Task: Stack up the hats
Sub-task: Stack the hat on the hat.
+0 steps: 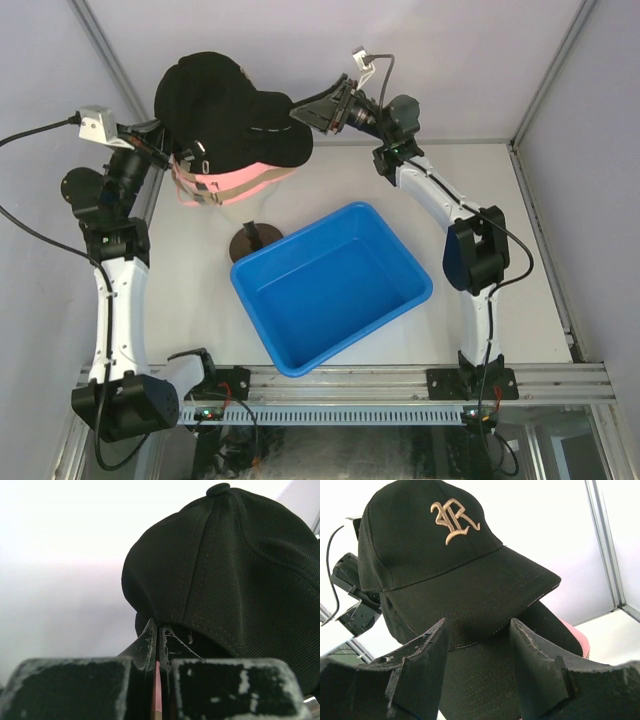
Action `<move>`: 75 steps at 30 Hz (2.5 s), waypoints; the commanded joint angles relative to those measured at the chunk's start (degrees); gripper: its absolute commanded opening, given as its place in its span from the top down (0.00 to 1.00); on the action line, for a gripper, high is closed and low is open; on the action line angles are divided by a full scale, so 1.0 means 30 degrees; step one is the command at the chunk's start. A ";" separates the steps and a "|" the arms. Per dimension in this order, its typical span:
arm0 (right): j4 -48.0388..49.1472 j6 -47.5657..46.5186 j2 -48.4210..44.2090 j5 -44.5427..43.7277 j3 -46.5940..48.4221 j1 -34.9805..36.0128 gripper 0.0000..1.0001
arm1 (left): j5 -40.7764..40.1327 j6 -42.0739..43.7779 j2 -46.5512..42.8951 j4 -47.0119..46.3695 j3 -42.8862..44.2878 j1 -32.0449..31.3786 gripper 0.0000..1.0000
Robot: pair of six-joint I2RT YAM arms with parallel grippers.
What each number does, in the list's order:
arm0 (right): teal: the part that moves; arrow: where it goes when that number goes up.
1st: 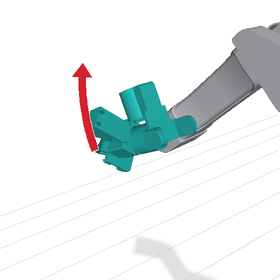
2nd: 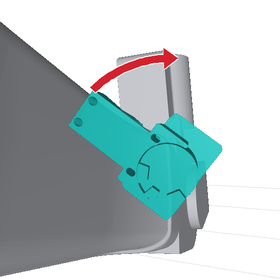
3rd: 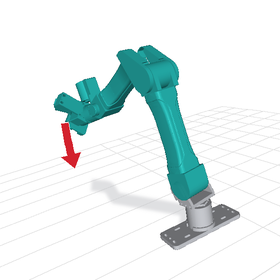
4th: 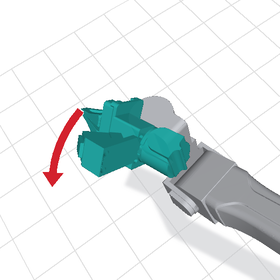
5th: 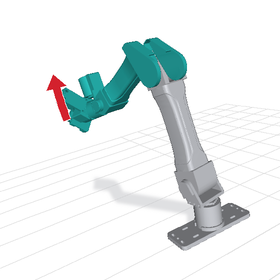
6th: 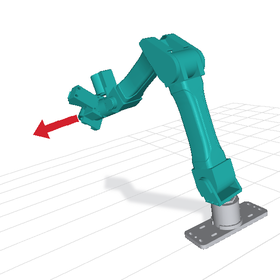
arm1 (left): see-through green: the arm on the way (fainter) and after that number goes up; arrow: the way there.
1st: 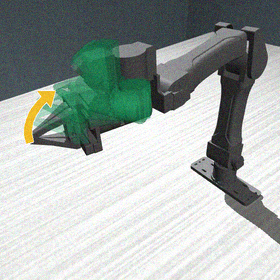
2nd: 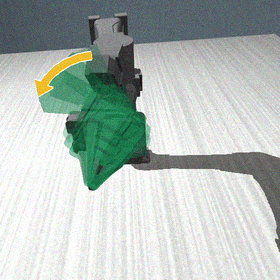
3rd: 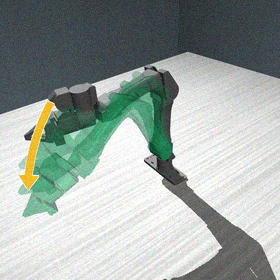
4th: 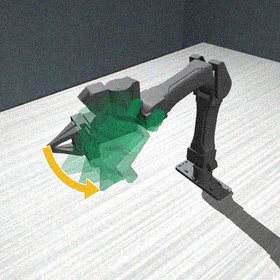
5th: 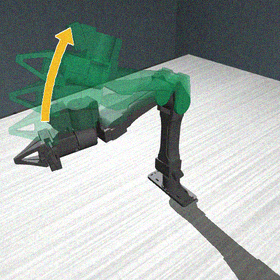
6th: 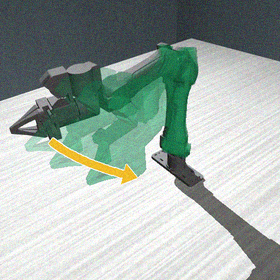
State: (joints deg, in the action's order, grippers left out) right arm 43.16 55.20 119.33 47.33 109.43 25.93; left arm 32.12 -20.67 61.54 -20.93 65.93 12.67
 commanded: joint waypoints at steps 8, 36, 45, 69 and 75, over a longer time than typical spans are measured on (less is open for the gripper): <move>0.2471 -0.0070 -0.2714 -0.0107 -0.2418 0.0098 0.49 | -0.0374 0.2784 -0.1166 0.2141 0.1373 -0.0482 1.00; 0.2607 -0.0070 -0.1764 0.0076 -0.1489 0.0249 0.49 | -0.7611 1.3529 -0.2450 0.6672 0.2334 -0.3450 0.95; 0.2487 -0.0070 -0.1727 0.0109 -0.1857 0.0154 0.49 | -0.9325 1.8078 -0.2433 0.7574 0.1612 -0.5710 0.92; -0.2095 -0.0070 -0.3369 0.0102 -0.2543 0.0001 0.49 | -1.1646 1.9371 -0.3147 0.5356 -0.1190 -0.6698 0.93; -0.9935 -0.0070 -0.5756 -0.2473 -0.1730 -0.0206 0.49 | -1.1229 1.8969 -0.3316 0.5233 -0.1089 -0.6737 0.92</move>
State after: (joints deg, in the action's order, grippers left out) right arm 27.51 55.20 110.19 45.41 101.16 25.85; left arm -2.94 37.91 52.82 -4.19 63.53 -7.07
